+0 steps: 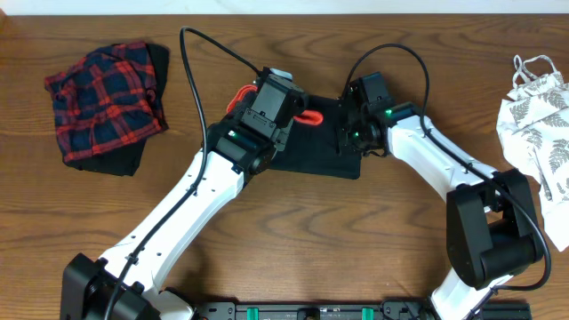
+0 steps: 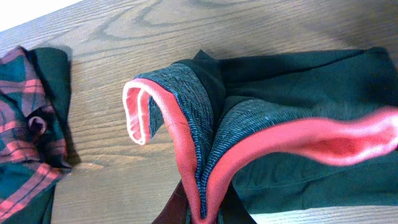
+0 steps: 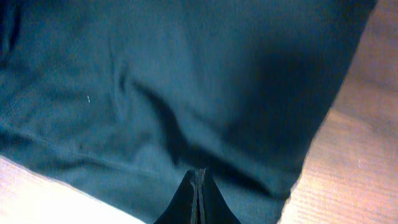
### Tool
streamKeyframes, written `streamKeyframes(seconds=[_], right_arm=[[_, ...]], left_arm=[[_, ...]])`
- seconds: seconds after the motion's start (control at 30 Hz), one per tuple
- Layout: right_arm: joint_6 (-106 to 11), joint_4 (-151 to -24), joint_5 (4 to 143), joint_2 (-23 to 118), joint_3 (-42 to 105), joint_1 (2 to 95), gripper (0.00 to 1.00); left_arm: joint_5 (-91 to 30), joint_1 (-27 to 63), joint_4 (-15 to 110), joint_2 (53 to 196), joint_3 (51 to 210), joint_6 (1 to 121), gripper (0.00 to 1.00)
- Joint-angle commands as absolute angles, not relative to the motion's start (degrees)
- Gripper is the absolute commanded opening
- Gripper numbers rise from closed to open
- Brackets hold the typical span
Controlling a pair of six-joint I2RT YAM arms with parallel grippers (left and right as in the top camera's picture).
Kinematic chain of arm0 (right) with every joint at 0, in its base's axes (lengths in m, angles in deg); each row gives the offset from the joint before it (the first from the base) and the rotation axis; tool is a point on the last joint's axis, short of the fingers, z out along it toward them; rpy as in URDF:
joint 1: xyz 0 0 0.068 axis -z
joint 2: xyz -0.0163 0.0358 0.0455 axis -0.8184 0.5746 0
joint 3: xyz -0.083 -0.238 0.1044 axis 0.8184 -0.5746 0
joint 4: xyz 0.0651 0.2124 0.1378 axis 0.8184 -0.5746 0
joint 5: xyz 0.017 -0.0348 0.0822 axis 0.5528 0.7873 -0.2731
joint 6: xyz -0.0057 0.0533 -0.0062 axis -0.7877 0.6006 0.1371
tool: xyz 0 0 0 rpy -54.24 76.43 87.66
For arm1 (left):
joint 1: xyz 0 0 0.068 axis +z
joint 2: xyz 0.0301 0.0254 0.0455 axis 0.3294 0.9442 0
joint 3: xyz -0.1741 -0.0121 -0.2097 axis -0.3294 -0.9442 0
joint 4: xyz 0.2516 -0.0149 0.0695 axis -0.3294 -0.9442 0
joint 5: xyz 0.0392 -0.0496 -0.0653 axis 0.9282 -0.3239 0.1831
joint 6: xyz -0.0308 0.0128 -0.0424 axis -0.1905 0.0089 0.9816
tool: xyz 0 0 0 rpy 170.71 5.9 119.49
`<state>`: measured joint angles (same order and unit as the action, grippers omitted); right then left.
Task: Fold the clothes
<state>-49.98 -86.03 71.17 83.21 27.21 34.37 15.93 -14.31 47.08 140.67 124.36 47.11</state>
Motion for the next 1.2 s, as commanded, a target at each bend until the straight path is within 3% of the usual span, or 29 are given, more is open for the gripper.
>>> streamKeyframes(seconds=[0.0, 0.43, 1.17], right_arm=[[-50.55, -83.19, 71.26, 83.21, 25.40, 34.22, 0.01], [-50.57, -79.85, 68.90, 93.24, 24.96, 34.22, 0.01], [-50.03, -78.38, 67.41, 93.61, 24.96, 31.22, 0.01]], left_arm=[[19.06, -14.20, 46.81, 140.87, 125.89, 47.61, 0.06], [18.56, -14.46, 49.44, 140.89, 125.89, 47.66, 0.06], [14.10, -20.45, 52.71, 145.81, 125.89, 49.32, 0.06]])
